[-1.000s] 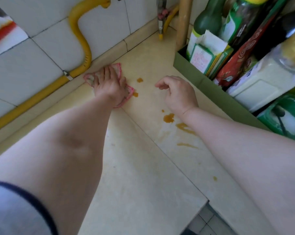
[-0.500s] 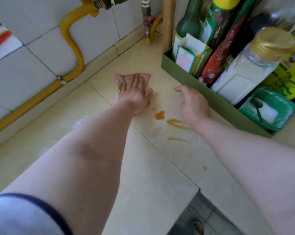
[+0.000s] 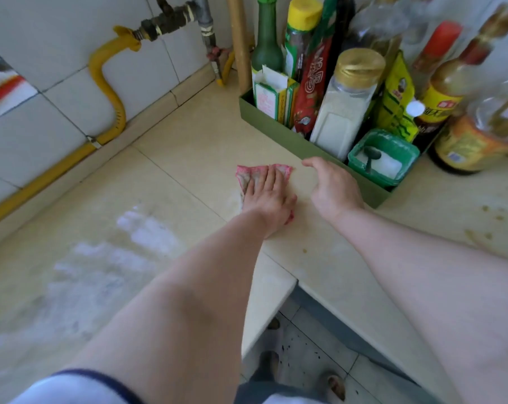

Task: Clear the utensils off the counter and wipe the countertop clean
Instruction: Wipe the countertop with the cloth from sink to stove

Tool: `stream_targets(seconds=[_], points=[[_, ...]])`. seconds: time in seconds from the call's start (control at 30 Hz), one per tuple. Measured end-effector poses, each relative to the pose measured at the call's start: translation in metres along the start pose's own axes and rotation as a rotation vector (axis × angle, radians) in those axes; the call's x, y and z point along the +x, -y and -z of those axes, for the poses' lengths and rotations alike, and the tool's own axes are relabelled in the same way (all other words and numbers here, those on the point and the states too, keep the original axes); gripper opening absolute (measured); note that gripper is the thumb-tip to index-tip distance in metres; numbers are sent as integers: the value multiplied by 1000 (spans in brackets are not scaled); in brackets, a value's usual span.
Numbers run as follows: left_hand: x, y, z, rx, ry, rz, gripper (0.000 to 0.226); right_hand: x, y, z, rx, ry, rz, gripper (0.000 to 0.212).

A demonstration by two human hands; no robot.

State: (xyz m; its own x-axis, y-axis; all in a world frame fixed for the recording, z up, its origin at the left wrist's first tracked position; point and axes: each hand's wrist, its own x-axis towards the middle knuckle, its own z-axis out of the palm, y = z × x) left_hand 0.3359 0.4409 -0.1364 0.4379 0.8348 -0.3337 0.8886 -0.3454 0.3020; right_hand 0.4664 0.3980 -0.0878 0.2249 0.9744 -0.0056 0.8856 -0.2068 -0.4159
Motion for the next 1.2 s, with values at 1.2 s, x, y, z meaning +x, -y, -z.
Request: stream_targets(seconds=[1.2], points=[[19, 122, 33, 188, -155, 274, 68, 36, 49, -44, -5, 151, 164, 58]])
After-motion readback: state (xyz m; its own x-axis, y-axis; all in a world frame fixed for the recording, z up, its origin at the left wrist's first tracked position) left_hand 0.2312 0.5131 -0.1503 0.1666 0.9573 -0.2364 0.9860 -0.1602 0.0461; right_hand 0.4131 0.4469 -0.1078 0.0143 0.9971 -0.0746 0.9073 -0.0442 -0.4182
